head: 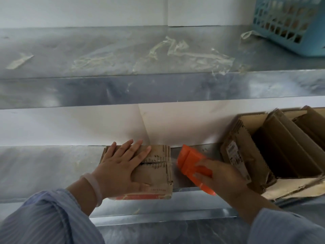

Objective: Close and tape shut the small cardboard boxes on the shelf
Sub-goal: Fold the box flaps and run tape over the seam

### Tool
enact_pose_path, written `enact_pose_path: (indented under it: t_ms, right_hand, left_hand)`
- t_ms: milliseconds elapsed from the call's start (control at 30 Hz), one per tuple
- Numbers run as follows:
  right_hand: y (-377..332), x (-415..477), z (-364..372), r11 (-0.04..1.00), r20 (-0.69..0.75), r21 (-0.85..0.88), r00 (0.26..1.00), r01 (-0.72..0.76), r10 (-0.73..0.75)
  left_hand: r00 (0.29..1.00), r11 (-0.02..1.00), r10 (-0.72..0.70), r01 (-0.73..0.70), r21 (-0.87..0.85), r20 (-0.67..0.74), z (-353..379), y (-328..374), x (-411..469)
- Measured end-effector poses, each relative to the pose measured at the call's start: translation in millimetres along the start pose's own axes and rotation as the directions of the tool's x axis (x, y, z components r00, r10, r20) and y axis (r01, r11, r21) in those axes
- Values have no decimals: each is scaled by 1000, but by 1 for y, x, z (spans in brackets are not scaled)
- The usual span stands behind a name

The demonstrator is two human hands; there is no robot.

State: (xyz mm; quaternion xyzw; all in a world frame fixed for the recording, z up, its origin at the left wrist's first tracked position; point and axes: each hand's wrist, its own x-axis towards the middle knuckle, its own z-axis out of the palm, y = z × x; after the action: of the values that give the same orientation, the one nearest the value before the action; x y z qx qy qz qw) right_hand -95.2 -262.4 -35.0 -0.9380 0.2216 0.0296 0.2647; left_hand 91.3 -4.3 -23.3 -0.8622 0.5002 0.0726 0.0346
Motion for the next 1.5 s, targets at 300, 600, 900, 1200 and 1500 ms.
enact_pose_path:
  t_ms: [300,600,900,1200,1500]
  right_hand:
    - [38,21,32,904,4,-326,956,277,-292]
    - [43,14,26,811,-56,-520,937,268,-345]
    - [36,6,40,786,-47,-574,949,230,-312]
    - [34,9,33,860,67,-446,967,249,-245]
    - [40,23,8,823,14,-482,942,300,-334]
  left_hand:
    - [993,999,22,-26,-31,-119,8,-3,0]
    - [994,999,22,-26,-39,-111,7,-4,0]
    - [1000,1000,1,-2,-10,-11,-2,-1,0]
    - [1000,1000,-6,6,-2,15,-5,1,-1]
    - [995,999,24,-27,-35,-102,7,-5,0]
